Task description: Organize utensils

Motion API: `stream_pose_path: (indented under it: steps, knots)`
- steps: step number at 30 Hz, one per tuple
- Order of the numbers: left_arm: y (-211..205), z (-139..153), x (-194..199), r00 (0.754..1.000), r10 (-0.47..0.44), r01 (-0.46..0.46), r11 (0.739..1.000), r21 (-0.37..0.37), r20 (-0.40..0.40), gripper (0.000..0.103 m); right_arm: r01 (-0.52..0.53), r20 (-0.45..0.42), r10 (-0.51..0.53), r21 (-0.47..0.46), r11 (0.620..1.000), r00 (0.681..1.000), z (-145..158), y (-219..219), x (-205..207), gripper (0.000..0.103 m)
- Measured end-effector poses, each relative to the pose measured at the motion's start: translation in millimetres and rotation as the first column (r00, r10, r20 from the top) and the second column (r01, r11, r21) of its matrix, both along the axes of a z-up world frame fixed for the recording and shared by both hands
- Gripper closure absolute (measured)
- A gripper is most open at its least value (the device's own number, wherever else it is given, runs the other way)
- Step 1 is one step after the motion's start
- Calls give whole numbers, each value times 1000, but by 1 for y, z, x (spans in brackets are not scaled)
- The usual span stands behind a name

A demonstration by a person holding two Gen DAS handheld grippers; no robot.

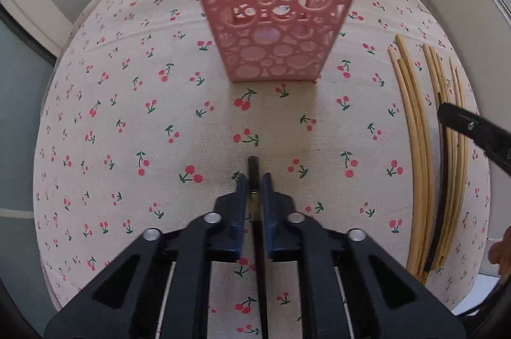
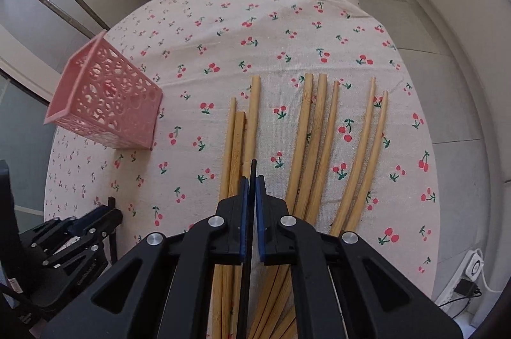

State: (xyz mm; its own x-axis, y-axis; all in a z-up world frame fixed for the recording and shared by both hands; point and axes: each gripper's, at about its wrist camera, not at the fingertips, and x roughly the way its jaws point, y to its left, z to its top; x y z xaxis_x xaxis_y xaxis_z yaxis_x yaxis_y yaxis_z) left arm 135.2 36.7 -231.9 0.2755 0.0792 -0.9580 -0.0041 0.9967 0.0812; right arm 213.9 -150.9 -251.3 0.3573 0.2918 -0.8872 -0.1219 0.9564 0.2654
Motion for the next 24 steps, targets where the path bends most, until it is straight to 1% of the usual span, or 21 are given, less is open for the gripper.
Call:
stream_pose_path:
  steps: [1,2,4,6,9,10,13,15,18,22,24]
  knots:
    - [-4,0,-3,1000,-13,12,1000,24,22,97,-4,17,3,11,1000,1000,6,-2,-3,99]
    - [-4,0,-4,999,-16,15,1000,15,41,97,-5,35,4,21,1000,999,13,-4,-8,99]
    - [3,6,-9,997,-6,10,999,-54,77,97,-15,77,11,48,999,997,27,-8,-18,99]
    - [10,22,-16,992,-2,17,993,-113,129,97,-25,117,16,71,997,993,43,-12,-29,99]
    - [23,58,-32,977,2,46,975,-218,212,97,-48,180,28,109,993,983,67,-14,-46,99]
    - [26,68,-38,972,1,56,971,-234,235,97,-58,199,33,125,990,979,75,-15,-53,99]
    - [36,94,-60,957,-9,85,964,-251,289,97,-87,262,47,142,986,964,100,-16,-75,99]
    - [35,103,-71,951,-14,98,961,-259,307,97,-100,295,52,152,983,954,114,-17,-85,98]
    - [28,116,-74,942,-9,99,963,-252,336,97,-120,326,61,164,979,943,130,-17,-99,99]
    - [35,138,-90,920,9,107,956,-272,392,97,-141,365,65,187,972,929,150,-16,-113,99]
    - [40,151,-100,906,13,113,956,-271,423,97,-148,389,65,187,971,919,161,-16,-118,99]
